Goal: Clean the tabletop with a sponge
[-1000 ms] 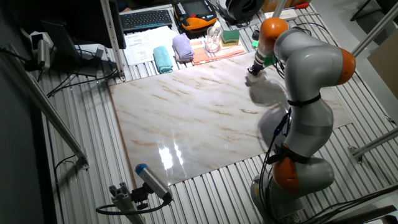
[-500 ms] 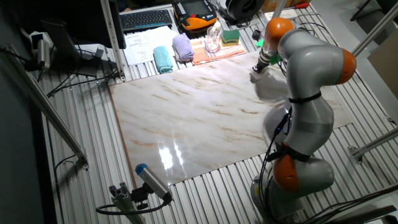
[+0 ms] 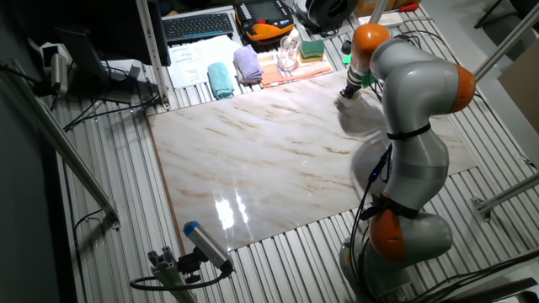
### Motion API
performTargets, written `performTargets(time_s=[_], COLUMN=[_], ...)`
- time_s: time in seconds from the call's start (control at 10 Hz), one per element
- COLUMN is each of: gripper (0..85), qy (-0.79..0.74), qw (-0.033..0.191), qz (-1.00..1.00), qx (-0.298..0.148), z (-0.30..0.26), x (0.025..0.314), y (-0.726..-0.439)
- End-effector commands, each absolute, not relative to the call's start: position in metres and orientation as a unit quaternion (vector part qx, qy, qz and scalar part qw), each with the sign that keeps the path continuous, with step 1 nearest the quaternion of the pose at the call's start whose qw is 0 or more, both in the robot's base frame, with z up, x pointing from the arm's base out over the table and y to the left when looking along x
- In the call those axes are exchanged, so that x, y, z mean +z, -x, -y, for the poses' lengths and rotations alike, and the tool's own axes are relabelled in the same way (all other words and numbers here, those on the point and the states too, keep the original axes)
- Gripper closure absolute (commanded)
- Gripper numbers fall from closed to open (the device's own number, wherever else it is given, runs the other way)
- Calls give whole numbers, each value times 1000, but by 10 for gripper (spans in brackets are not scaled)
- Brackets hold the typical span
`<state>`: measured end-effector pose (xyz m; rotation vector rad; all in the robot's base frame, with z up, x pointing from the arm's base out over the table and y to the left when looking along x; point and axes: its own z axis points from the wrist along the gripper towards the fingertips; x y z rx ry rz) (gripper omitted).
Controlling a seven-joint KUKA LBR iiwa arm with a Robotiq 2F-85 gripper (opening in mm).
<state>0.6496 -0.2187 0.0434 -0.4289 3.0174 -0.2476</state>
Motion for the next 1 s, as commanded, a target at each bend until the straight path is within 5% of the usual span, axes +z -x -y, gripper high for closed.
performTargets(time_s=[0.0, 0.4, 0.9], gripper=[850, 850, 850], qy=[139, 136, 158], qw=[42, 44, 20], qz=[-986, -986, -979], qx=[-79, -81, -129], z=[218, 211, 199], x=[43, 42, 54], y=[-650, -651, -654])
